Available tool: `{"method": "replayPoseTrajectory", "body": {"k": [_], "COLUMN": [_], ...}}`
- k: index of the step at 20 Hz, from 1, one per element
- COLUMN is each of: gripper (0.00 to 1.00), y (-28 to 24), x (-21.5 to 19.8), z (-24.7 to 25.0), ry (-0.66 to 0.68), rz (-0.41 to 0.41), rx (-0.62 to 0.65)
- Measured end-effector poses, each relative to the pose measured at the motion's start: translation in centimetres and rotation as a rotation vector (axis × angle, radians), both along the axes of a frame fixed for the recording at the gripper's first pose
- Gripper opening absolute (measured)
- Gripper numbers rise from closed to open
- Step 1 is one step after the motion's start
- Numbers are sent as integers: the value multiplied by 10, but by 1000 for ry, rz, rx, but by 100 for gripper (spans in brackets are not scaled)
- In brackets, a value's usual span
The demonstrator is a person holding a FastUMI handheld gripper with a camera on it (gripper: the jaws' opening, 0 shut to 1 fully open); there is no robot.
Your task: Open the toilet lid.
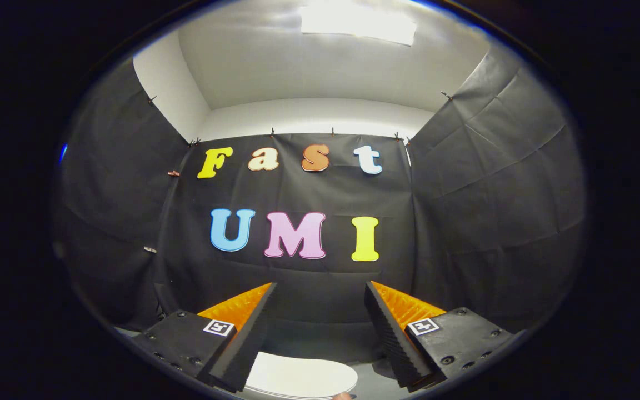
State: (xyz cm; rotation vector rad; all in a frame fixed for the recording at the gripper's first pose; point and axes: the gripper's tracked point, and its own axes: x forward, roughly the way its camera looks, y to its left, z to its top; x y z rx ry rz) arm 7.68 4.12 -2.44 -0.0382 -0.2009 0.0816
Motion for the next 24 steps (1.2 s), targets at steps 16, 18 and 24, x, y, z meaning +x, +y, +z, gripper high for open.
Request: {"method": "replayPoseTrajectory", "body": {"k": [16,18,24], "gripper": [98,98,98], "y": [-89,-104,-141], "x": [109,121,129], "z": [-289,-327,-440], "ry": [405,492,728], "rz": [-57,-76,-101], "rx": [237,319,492]}}
